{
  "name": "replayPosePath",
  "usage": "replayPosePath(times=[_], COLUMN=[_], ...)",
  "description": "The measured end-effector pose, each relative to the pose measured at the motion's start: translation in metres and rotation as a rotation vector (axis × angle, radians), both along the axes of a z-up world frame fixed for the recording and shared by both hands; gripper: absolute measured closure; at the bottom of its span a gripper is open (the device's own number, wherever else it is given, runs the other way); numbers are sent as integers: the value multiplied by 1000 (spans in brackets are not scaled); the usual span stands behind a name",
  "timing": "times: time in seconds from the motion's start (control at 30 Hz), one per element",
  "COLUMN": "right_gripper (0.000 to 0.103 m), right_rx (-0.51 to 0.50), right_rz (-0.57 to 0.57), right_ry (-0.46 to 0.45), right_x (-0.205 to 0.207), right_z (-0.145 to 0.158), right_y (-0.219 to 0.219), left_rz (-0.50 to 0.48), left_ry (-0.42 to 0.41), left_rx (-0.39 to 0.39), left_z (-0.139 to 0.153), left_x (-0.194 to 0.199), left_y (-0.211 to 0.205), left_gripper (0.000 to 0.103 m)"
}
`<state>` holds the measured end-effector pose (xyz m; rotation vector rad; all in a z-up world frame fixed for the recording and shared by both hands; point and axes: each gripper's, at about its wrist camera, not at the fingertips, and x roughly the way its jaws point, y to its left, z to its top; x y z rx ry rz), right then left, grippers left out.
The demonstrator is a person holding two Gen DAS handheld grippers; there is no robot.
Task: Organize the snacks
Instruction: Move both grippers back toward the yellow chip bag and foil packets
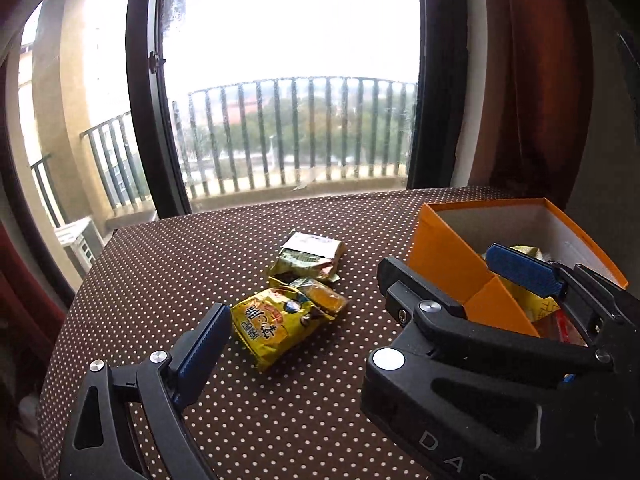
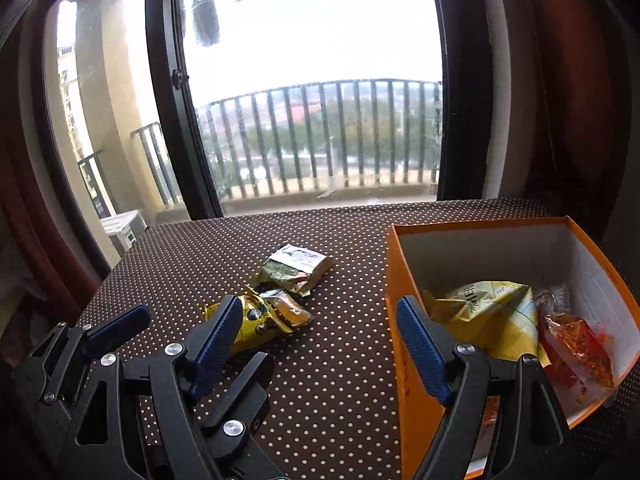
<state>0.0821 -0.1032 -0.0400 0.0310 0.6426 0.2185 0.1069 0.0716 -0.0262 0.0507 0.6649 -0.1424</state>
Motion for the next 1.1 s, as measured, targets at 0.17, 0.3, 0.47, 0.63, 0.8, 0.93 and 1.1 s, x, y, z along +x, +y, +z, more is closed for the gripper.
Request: replayPosePath(times=[0.17, 0.3, 0.47, 0.63, 0.8, 0.93, 1.1], right_gripper=[21, 21, 21, 22, 23, 23, 23], right_rx=[0, 0, -17, -21, -15, -24, 0], right_rz=[24, 37, 44, 36, -1, -15, -10], right_ry=[31, 55, 71, 113, 118, 141, 193], right_x=[17, 31, 53, 77, 99, 111, 120], right_z=[-12, -20, -34, -49, -59, -70, -89], right_y=[18, 31, 42, 45, 40, 38, 35], left_rz=[24, 36, 39, 50, 63, 79, 110], left_ry=[29, 57, 112, 162, 215, 262, 278], left_rx=[2, 4, 7, -21, -41, -51, -21], left_z=[-10, -19, -32, -47, -60, -74, -88], left_x=[19, 36, 56, 79, 103, 114, 117], left_y=[18, 26, 31, 32, 29, 29, 27], left_gripper=[7, 6, 4, 4, 4, 4, 3])
